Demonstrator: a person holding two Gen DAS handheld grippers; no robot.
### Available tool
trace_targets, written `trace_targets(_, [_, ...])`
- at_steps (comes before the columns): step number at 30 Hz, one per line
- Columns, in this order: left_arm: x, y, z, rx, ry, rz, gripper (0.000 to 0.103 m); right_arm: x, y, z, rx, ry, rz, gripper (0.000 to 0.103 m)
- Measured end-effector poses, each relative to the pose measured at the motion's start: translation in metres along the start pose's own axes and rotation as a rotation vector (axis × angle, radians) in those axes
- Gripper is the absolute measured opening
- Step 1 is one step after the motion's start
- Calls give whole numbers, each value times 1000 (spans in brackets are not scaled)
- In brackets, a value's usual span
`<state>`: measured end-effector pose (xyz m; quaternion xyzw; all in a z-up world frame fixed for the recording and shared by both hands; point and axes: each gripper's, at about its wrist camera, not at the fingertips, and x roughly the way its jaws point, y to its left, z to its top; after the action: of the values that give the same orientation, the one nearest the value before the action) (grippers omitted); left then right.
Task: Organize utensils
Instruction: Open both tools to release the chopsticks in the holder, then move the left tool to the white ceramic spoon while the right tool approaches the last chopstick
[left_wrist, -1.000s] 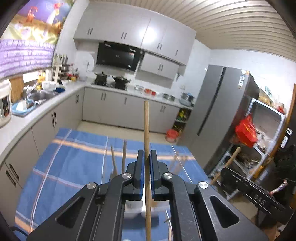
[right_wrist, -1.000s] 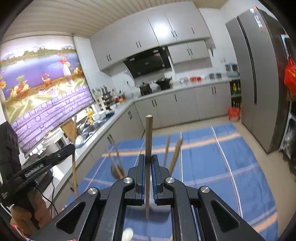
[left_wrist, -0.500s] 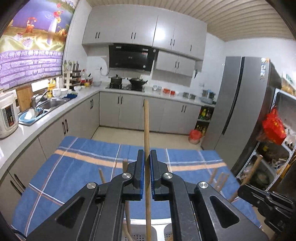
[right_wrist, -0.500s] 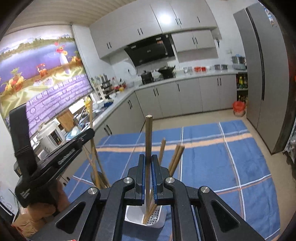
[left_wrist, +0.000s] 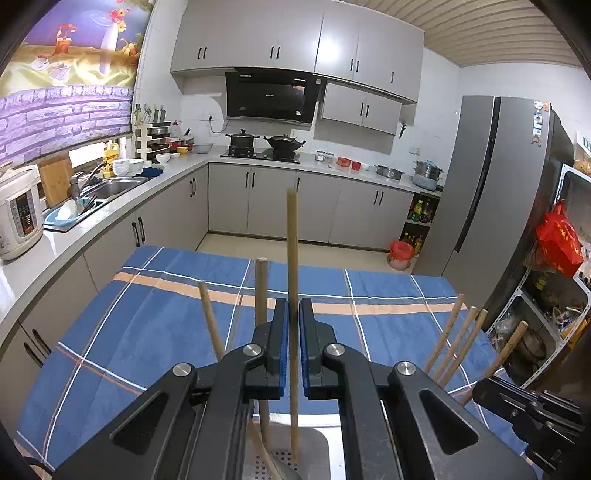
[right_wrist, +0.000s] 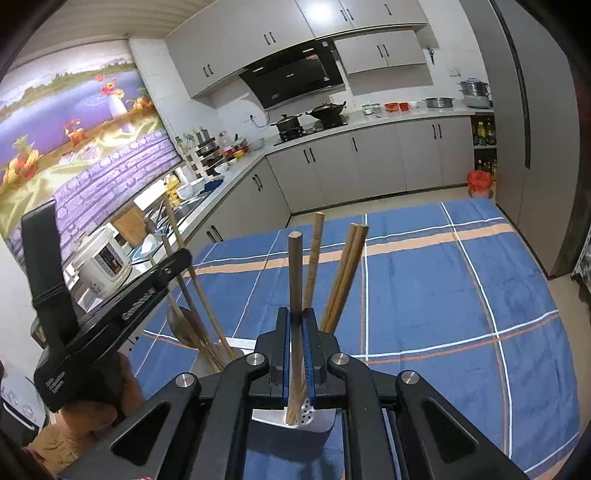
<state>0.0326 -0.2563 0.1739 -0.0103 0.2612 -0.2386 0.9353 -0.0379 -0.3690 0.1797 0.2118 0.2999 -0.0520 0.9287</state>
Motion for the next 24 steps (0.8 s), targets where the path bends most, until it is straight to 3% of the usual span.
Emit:
trace_targets(3, [-9,-1,1,-4,12,-6,10,-2,-4,2,19,9,-8,19])
trace_targets(6, [-23,4,3,-19,10,-8,26,-7,-3,2,27,9,-15,23])
trace_targets(10, [-57,18,6,-68,-14,-21,33,-22,1,1,24,-4,-32,30])
trace_targets(16, [-117,52,-5,-127,-49,-22,54,-57,5,-17,15,-26,-77,46])
trace_targets(18, [-127,59,-17,-141,-31,-15,56,-59,3,-34,10,16,-96,47])
trace_targets(20, [-131,69,-38,-142,27,0,58,-53,-3,-65,7,112,-119,47])
trace_targets(24, [-119,83,-89,-140,212,11,58,-35,-13,-120,50,305,-129,47])
